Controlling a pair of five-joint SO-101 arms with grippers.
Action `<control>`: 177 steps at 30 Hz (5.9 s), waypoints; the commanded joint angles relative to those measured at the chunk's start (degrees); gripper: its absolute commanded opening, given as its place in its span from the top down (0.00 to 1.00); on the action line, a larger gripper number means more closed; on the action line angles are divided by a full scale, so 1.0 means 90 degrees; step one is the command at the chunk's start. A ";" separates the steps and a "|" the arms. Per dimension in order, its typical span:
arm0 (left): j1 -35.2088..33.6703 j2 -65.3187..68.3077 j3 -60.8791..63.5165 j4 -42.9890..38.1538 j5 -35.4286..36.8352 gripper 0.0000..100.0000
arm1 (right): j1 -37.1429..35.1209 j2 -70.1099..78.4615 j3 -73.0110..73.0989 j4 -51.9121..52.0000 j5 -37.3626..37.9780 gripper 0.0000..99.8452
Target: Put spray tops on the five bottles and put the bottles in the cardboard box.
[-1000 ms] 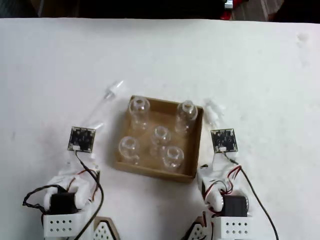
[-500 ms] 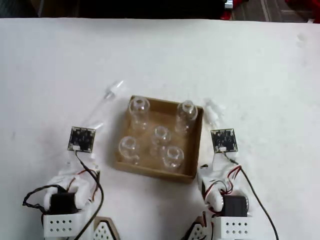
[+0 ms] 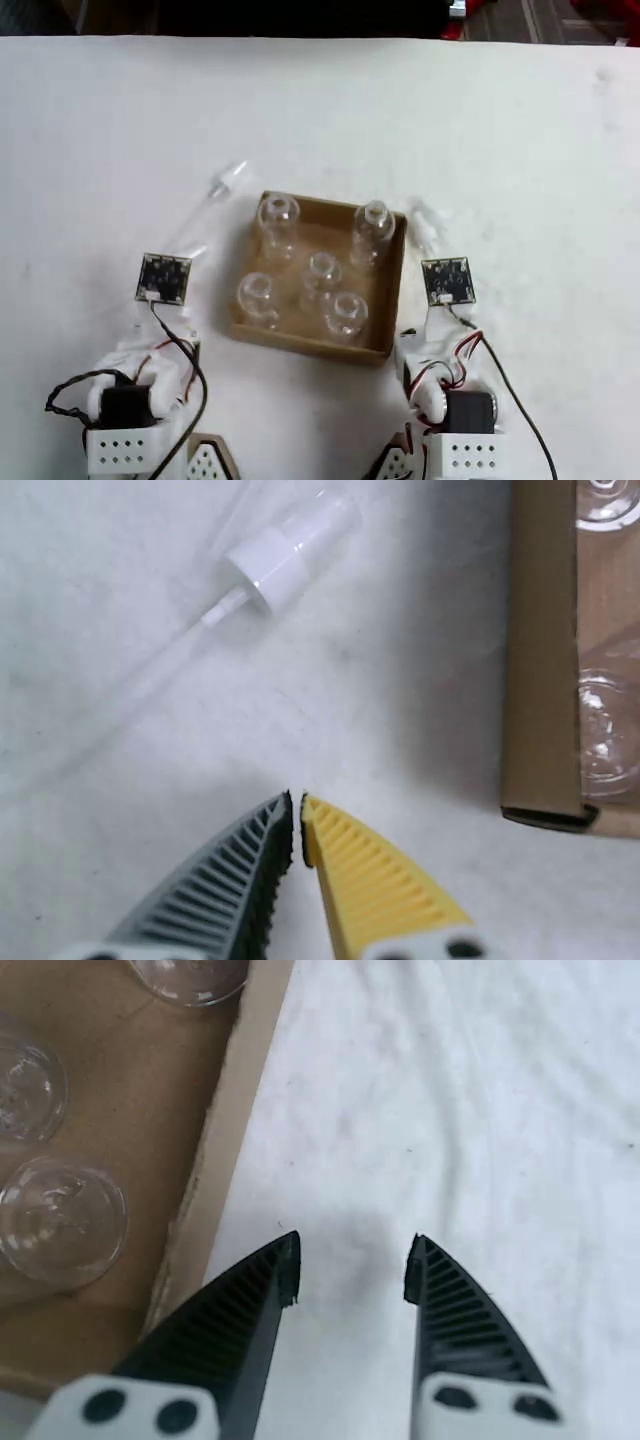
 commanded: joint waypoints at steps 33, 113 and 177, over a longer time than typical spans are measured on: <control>-0.0063 -0.0063 -0.0010 0.0029 -0.0088 0.98 | -0.0034 -0.0015 0.0059 0.0054 0.0010 0.85; 0.0044 -0.0083 -0.0107 -0.0234 -0.0088 0.98 | -0.0063 -0.0024 0.0059 0.0054 0.0010 0.85; 0.1021 1.8877 -2.0679 0.2208 -0.2422 0.85 | -0.0015 -0.0024 0.0059 0.0054 0.0010 0.85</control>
